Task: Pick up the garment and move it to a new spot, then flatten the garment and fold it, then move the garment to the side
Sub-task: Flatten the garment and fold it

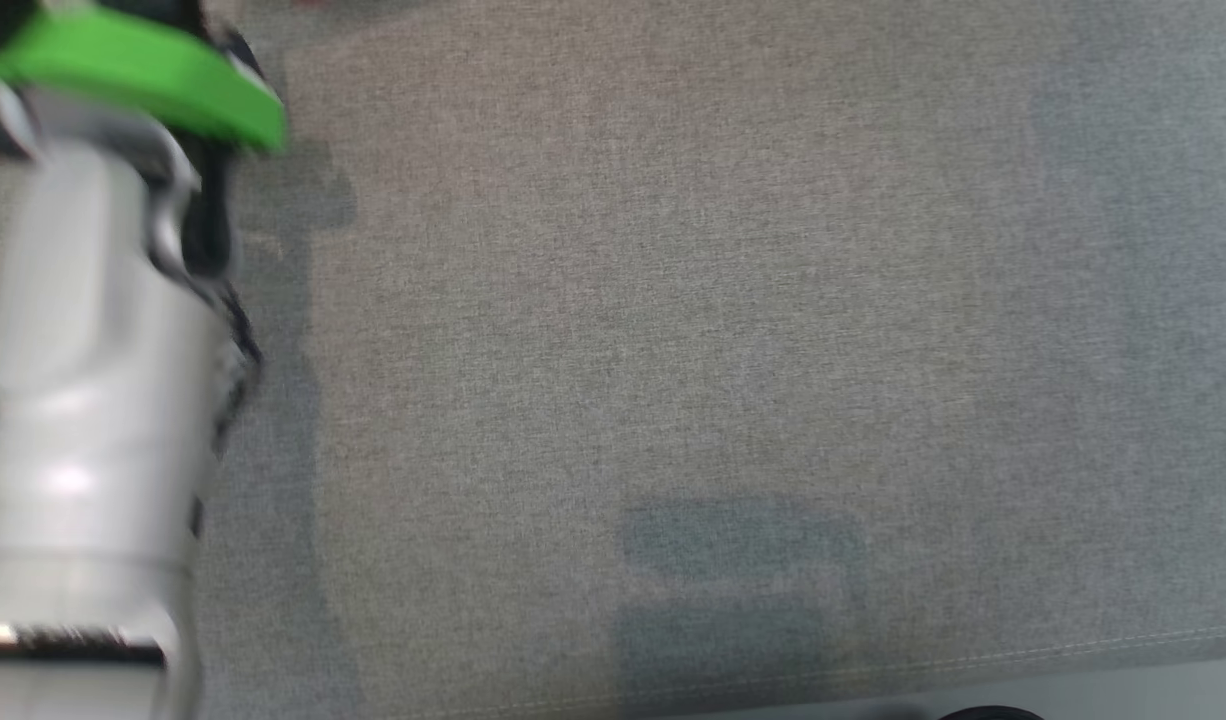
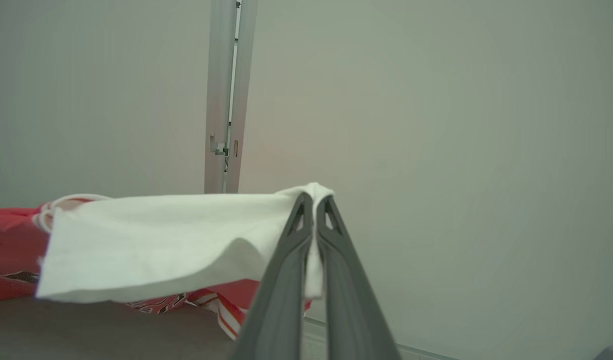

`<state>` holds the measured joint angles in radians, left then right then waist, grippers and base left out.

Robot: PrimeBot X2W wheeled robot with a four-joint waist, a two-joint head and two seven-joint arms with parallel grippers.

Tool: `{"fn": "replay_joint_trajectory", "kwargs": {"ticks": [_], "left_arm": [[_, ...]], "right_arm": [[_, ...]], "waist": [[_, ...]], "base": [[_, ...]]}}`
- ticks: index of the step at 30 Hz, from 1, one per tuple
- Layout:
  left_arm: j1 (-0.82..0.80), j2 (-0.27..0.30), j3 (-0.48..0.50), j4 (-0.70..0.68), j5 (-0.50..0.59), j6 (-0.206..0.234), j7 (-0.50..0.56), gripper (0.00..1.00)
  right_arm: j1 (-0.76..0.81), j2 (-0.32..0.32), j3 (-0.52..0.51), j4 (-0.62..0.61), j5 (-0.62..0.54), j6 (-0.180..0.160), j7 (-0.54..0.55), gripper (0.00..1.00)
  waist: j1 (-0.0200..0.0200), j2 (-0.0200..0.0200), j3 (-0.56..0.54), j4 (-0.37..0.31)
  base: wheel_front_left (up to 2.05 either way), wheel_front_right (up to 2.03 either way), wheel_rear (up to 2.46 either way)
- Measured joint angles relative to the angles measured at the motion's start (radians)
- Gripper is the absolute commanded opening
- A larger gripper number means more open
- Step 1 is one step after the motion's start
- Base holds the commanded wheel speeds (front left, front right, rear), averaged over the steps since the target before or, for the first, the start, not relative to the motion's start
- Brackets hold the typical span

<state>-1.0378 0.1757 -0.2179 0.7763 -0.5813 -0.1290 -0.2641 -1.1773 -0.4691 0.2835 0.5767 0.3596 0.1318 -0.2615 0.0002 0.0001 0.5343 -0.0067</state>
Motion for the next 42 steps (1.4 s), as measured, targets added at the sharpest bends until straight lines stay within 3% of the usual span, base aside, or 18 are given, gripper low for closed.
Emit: {"fn": "replay_joint_trajectory", "kwargs": {"ticks": [8, 16, 25, 34, 42], "left_arm": [[0.408, -0.036, 0.065, -0.078, -0.079, -0.003, -0.001, 0.00], [0.652, -0.049, 0.110, -0.120, -0.090, -0.003, -0.001, 0.00], [0.921, -0.096, 0.207, -0.131, -0.082, -0.003, 0.000, 0.00], [1.097, -0.123, 0.222, -0.156, -0.057, -0.003, 0.000, 0.00], [1.141, -0.127, 0.174, -0.255, -0.050, -0.003, 0.000, 0.00]], "right_arm": [[0.555, 0.019, -0.033, -0.144, 0.151, 0.000, 0.000, 0.00], [0.825, 0.059, 0.002, -0.134, 0.218, 0.000, 0.000, 0.00], [1.043, 0.104, 0.034, -0.067, 0.281, 0.000, 0.000, 0.00], [1.166, 0.069, 0.134, -0.037, 0.365, 0.000, 0.000, 0.00], [1.191, 0.022, 0.153, -0.079, 0.409, 0.000, 0.000, 0.00]], "waist": [[-0.0002, 0.0000, -0.090, -0.021], [-0.0002, 0.0000, -0.220, -0.038], [-0.0003, 0.0000, -0.396, -0.060], [-0.0003, -0.0001, -0.532, -0.074], [-0.0003, -0.0001, -0.548, -0.068]], "base": [[0.00, 0.00, 0.00], [0.00, 0.00, 0.00], [0.00, 0.00, 0.00], [0.00, 0.00, 0.00], [0.00, 0.00, 0.00]]}}
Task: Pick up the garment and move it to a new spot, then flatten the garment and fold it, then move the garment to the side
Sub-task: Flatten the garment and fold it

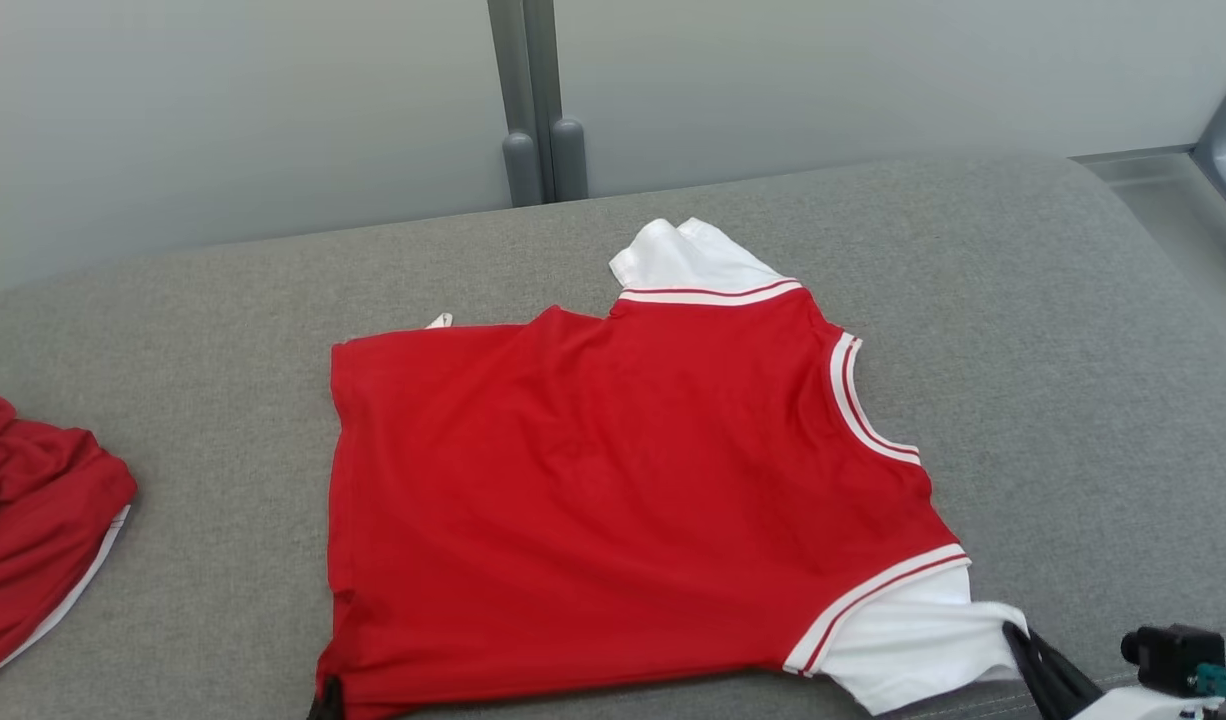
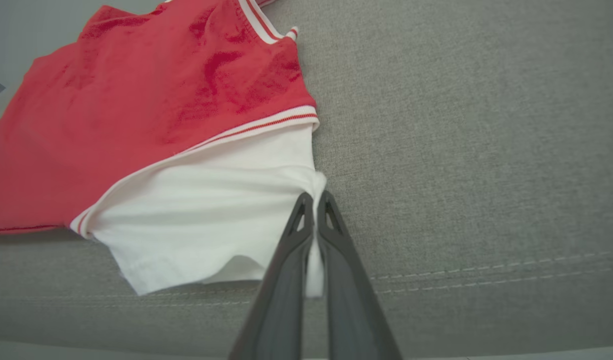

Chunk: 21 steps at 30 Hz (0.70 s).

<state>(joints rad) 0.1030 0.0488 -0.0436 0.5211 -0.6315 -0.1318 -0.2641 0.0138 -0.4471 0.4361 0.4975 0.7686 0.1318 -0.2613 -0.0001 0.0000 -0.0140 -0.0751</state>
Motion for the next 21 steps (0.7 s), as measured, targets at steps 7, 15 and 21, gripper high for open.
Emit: {"fn": "replay_joint_trajectory", "kwargs": {"ticks": [7, 15, 21], "left_arm": [[-0.116, 0.011, -0.055, -0.087, 0.002, 0.000, 0.000, 0.00], [-0.277, 0.010, -0.076, -0.016, 0.043, 0.000, 0.000, 0.00], [-0.356, 0.006, -0.079, 0.040, 0.056, 0.000, 0.000, 0.00]], "right_arm": [[-0.120, -0.005, -0.061, -0.073, -0.028, 0.000, 0.000, 0.00], [-0.312, 0.004, -0.050, -0.015, -0.086, 0.000, 0.001, 0.00], [-0.416, 0.032, -0.030, 0.079, -0.104, 0.000, 0.005, 0.00]], "waist": [[0.0000, 0.0000, 0.055, 0.017], [0.0000, 0.0000, 0.150, 0.042], [0.0000, 0.0000, 0.203, 0.060]], "base": [[0.00, 0.00, 0.00], [0.00, 0.00, 0.00], [0.00, 0.00, 0.00]]}}
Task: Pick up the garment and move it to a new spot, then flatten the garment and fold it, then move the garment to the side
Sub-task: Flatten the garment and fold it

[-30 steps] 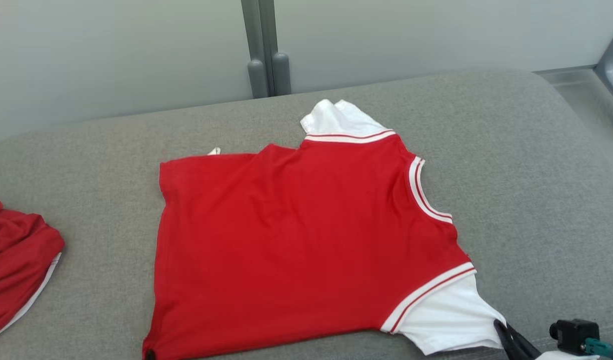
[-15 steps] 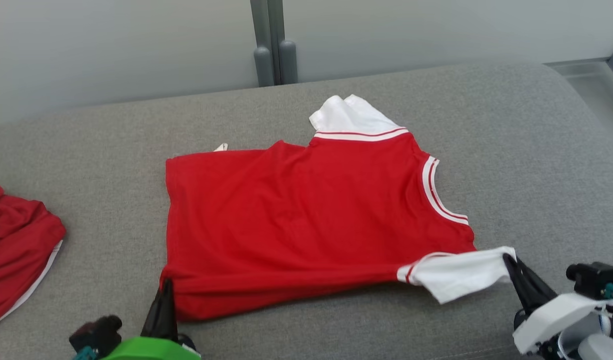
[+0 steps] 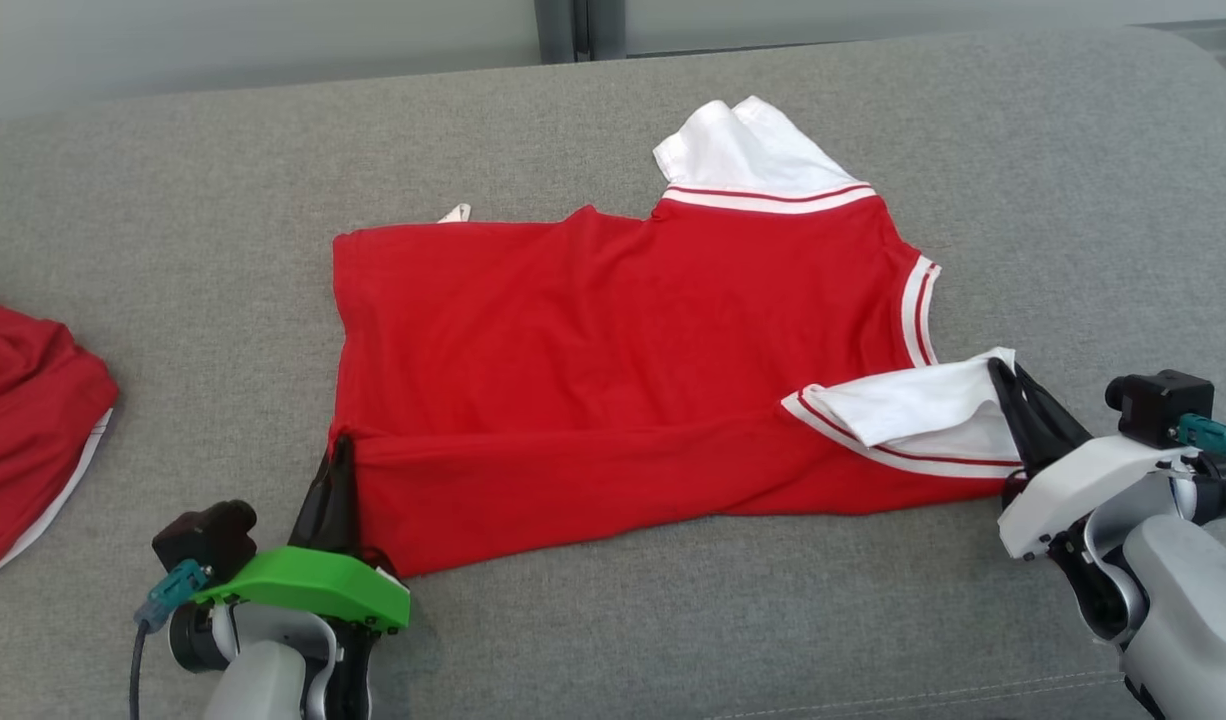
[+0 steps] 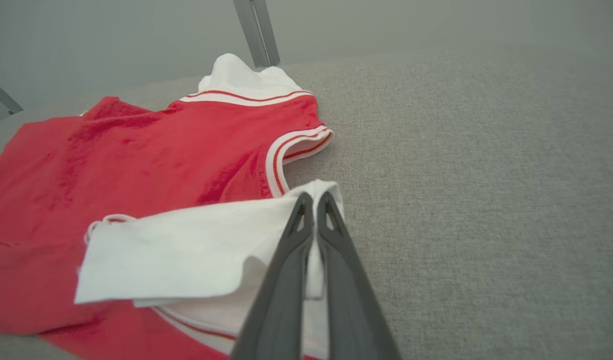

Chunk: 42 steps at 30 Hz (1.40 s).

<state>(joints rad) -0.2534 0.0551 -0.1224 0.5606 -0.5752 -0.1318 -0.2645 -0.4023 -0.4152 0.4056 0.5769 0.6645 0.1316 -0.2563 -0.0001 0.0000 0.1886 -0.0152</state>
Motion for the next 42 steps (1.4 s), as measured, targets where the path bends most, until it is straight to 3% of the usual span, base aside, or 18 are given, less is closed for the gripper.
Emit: {"fn": "replay_joint_trajectory", "kwargs": {"ticks": [16, 17, 19, 20, 21, 29, 36, 42], "left_arm": [[-0.129, -0.006, 0.011, 0.049, 0.070, 0.000, 0.000, 0.00], [-0.136, -0.005, 0.014, 0.055, 0.074, 0.000, 0.000, 0.00], [-0.149, -0.006, 0.017, 0.063, 0.085, 0.000, 0.000, 0.02], [-0.154, -0.007, 0.028, 0.062, 0.095, 0.000, 0.000, 0.37], [-0.155, -0.007, 0.036, 0.061, 0.100, 0.000, 0.000, 1.00], [-0.081, -0.006, 0.124, -0.037, 0.146, 0.010, 0.000, 1.00], [0.015, -0.007, 0.132, -0.095, 0.146, 0.015, 0.000, 1.00], [0.041, -0.007, 0.104, -0.107, 0.141, 0.019, 0.000, 1.00]], "right_arm": [[-0.158, 0.030, -0.021, 0.112, -0.052, 0.000, -0.005, 0.00], [-0.164, 0.033, -0.025, 0.113, -0.056, 0.000, -0.005, 0.11], [-0.175, 0.042, -0.043, 0.110, -0.063, 0.000, -0.005, 1.00], [-0.177, 0.047, -0.056, 0.106, -0.074, 0.000, -0.005, 1.00], [-0.176, 0.051, -0.071, 0.099, -0.075, 0.000, -0.005, 1.00], [-0.023, 0.066, -0.249, -0.029, -0.134, 0.000, -0.006, 1.00], [0.124, 0.084, -0.211, -0.044, -0.124, 0.000, -0.006, 1.00], [0.145, 0.095, -0.168, -0.017, -0.099, 0.000, -0.006, 1.00]], "waist": [[0.0001, 0.0000, 0.081, 0.019], [0.0001, 0.0000, 0.084, 0.020], [0.0000, 0.0000, 0.091, 0.022], [0.0001, 0.0000, 0.094, 0.026], [0.0001, 0.0000, 0.093, 0.027], [0.0001, 0.0000, 0.066, 0.027], [0.0001, 0.0000, 0.042, 0.017], [0.0001, 0.0000, 0.043, 0.010]], "base": [[0.00, 0.00, 0.00], [0.00, 0.00, 0.00], [0.00, 0.00, 0.00], [0.00, 0.00, 0.00], [0.00, 0.00, 0.00], [0.00, 0.00, 0.00], [0.00, 0.00, 0.00], [0.00, 0.00, 0.00]]}}
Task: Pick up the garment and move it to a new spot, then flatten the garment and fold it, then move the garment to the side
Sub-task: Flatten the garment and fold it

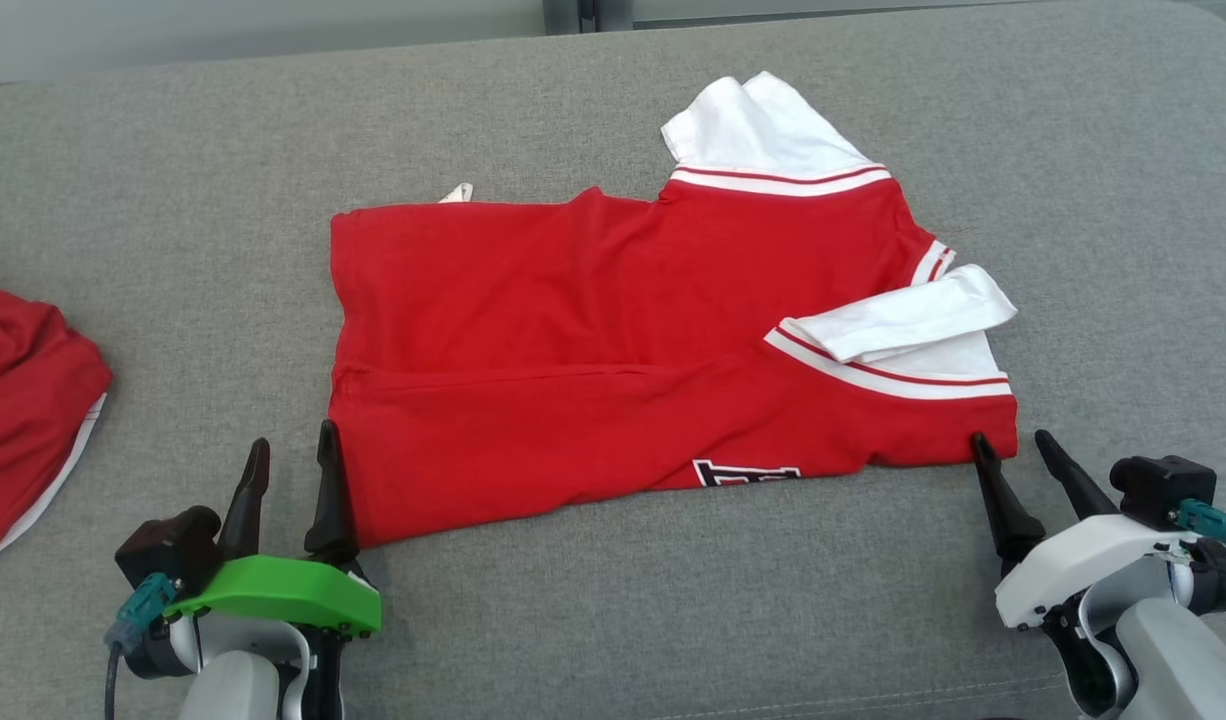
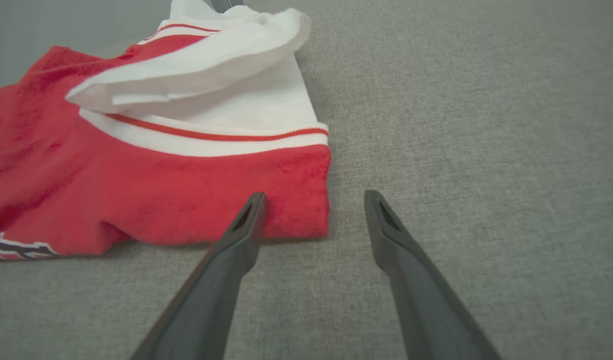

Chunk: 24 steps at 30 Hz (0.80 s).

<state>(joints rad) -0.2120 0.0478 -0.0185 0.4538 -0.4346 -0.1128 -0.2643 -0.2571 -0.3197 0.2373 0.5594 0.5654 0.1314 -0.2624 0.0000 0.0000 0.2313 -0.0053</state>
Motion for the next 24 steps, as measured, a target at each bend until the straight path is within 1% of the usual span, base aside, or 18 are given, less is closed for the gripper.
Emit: {"fn": "replay_joint_trajectory", "kwargs": {"ticks": [5, 8, 9, 10, 11, 16, 24], "left_arm": [[-0.002, 0.000, -0.025, -0.005, 0.000, 0.003, 0.000, 1.00], [-0.003, 0.000, -0.033, -0.005, 0.000, 0.003, 0.000, 1.00], [-0.003, 0.000, -0.035, -0.006, 0.000, 0.003, 0.000, 1.00], [-0.003, 0.000, -0.036, -0.005, 0.000, 0.003, 0.000, 1.00], [-0.003, 0.000, -0.036, -0.005, -0.002, 0.003, 0.000, 1.00], [0.006, 0.000, -0.050, 0.006, -0.021, -0.003, 0.000, 1.00], [0.018, 0.000, -0.095, 0.063, -0.093, -0.015, 0.000, 1.00]], "right_arm": [[-0.039, 0.011, 0.007, 0.042, 0.020, 0.000, 0.000, 1.00], [-0.052, 0.016, 0.040, 0.093, 0.031, 0.000, -0.003, 1.00], [-0.059, 0.017, 0.054, 0.107, 0.041, -0.001, -0.004, 0.57], [-0.066, 0.016, 0.067, 0.120, 0.048, -0.001, -0.004, 0.18], [-0.073, 0.014, 0.079, 0.129, 0.054, -0.001, -0.005, 0.00], [-0.087, -0.002, 0.110, 0.153, 0.093, 0.000, -0.005, 0.00], [-0.087, -0.031, 0.122, 0.116, 0.100, 0.000, -0.003, 0.00]], "waist": [[0.0000, 0.0000, 0.008, 0.013], [0.0000, 0.0000, 0.010, 0.026], [0.0000, 0.0000, 0.010, 0.029], [0.0000, 0.0000, 0.010, 0.033], [0.0000, 0.0000, 0.010, 0.036], [0.0000, 0.0000, 0.003, 0.039], [0.0000, 0.0000, 0.003, 0.024]], "base": [[0.00, 0.00, 0.00], [0.00, 0.00, 0.00], [0.00, 0.00, 0.00], [0.00, 0.00, 0.00], [0.00, 0.00, 0.00], [0.00, 0.00, 0.00], [0.00, 0.00, 0.00]]}}
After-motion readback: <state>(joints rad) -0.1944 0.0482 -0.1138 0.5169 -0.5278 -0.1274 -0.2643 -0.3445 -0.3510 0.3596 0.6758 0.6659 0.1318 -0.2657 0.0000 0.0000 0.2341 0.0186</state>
